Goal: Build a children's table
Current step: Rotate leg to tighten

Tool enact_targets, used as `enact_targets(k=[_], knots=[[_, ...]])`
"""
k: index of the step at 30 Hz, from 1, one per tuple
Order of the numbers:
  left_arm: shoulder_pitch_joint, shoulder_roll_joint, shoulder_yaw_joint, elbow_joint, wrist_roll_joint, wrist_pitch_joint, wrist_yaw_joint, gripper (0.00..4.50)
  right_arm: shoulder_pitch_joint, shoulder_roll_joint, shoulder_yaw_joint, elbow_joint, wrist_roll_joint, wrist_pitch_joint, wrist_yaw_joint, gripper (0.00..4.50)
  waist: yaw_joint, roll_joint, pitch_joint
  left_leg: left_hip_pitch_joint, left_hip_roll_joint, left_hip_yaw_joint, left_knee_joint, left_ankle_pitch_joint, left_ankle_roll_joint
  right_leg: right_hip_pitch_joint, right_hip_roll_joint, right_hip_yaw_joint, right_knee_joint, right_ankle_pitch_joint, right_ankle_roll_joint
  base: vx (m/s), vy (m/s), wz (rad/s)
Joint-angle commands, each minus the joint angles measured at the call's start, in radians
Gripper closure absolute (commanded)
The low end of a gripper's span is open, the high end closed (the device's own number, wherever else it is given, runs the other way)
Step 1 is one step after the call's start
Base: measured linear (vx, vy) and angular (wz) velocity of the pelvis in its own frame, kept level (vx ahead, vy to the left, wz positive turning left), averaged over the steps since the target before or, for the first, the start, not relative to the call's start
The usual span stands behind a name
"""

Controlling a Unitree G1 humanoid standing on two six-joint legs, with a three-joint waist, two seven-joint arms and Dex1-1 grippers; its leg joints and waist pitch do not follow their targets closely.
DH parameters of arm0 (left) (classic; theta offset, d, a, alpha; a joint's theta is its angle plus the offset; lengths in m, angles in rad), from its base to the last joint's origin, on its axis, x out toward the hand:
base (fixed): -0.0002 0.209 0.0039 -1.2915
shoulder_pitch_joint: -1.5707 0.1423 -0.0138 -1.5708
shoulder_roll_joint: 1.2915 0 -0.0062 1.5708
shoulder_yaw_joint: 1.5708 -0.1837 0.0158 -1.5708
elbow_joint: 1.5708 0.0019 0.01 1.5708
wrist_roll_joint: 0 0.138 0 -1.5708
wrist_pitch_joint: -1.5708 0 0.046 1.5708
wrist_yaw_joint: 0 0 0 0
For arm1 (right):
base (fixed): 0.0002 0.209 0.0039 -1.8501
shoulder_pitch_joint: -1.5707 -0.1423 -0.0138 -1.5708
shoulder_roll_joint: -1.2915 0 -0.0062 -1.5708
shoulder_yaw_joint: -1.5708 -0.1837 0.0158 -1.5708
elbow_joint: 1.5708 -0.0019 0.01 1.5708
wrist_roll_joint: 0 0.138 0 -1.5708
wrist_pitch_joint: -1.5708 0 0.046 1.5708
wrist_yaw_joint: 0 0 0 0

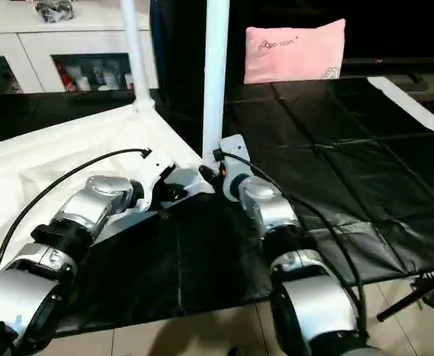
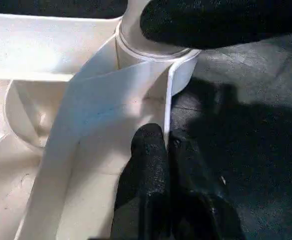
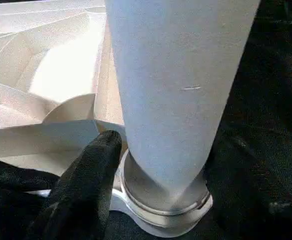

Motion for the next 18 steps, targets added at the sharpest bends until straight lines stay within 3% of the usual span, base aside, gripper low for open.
enact_targets(k=[1, 4, 6, 8, 9, 12, 14, 15, 18], knots=[[-0.023, -0.015, 0.002, -0.019, -0.002, -0.036, 0.014, 4.50, 0.016, 0.057, 0.041, 0.048, 0.010, 0.020, 0.072, 1.43, 0.006, 0.003, -0.072, -0.016, -0.010, 0.021, -0.068, -0.178, 0.067, 0.071, -0.043, 0.040, -0.066, -0.342, -0.167, 0.000, 0.000, 0.00], [0.013, 0.037, -0.017, -0.042, 0.005, -0.059, -0.059, 4.50, 0.051, -0.011, 0.062, 0.005, -0.005, -0.033, 0.162, 1.22, 0.007, 0.012, -0.073, -0.016, -0.008, 0.020, -0.069, -0.177, 0.067, 0.074, -0.043, 0.041, -0.061, -0.306, -0.183, 0.000, 0.000, 0.00], [0.018, 0.043, -0.017, -0.046, 0.004, -0.058, -0.069, 4.50, 0.057, -0.021, 0.062, -0.003, -0.004, -0.039, 0.180, 0.99, 0.008, 0.008, -0.076, -0.017, -0.005, 0.021, -0.068, -0.167, 0.077, 0.077, -0.044, 0.044, -0.055, -0.258, -0.202, 0.000, 0.000, 0.00], [0.031, 0.061, -0.027, -0.056, 0.008, -0.084, -0.102, 4.50, 0.073, -0.048, 0.063, -0.031, -0.003, -0.055, 0.226, 0.95, 0.009, 0.010, -0.076, -0.018, -0.007, 0.021, -0.067, -0.151, 0.080, 0.079, -0.044, 0.044, -0.054, -0.238, -0.212, 0.000, 0.000, 0.00], [0.050, 0.092, -0.040, -0.077, 0.006, -0.122, -0.171, 4.50, 0.106, -0.103, 0.070, -0.094, 0.007, -0.075, 0.317, 0.77, 0.009, 0.009, -0.077, -0.019, -0.007, 0.021, -0.066, -0.143, 0.089, 0.082, -0.043, 0.043, -0.053, -0.227, -0.215, 0.000, 0.000, 0.00], [0.063, 0.121, -0.055, -0.093, 0.007, -0.152, -0.232, 4.50, 0.133, -0.152, 0.082, -0.148, 0.018, -0.091, 0.404, 0.52, 0.014, 0.007, -0.077, -0.018, -0.005, 0.023, -0.066, -0.140, 0.107, 0.081, -0.041, 0.043, -0.054, -0.226, -0.217, 0.000, 0.000, 0.00], [0.067, 0.132, -0.061, -0.094, 0.009, -0.169, -0.257, 4.50, 0.142, -0.170, 0.086, -0.164, 0.022, -0.101, 0.441, 0.37, 0.017, 0.008, -0.076, -0.016, -0.002, 0.025, -0.066, -0.139, 0.102, 0.077, -0.041, 0.044, -0.053, -0.230, -0.220, 0.000, 0.000, 0.00], [0.078, 0.157, -0.078, -0.109, 0.005, -0.198, -0.327, 4.50, 0.167, -0.217, 0.106, -0.205, 0.028, -0.126, 0.538, 0.15, 0.019, 0.009, -0.074, -0.015, -0.002, 0.025, -0.067, -0.155, 0.097, 0.077, -0.040, 0.042, -0.056, -0.255, -0.217, 0.000, 0.000, 0.00], [0.099, 0.191, -0.101, -0.141, -0.011, -0.234, -0.439, 4.50, 0.193, -0.276, 0.127, -0.251, 0.039, -0.131, 0.672, 0.06, 0.031, 0.009, -0.073, -0.013, 0.002, 0.025, -0.068, -0.173, 0.098, 0.077, -0.040, 0.043, -0.059, -0.275, -0.206, 0.000, 0.000, 0.00]])
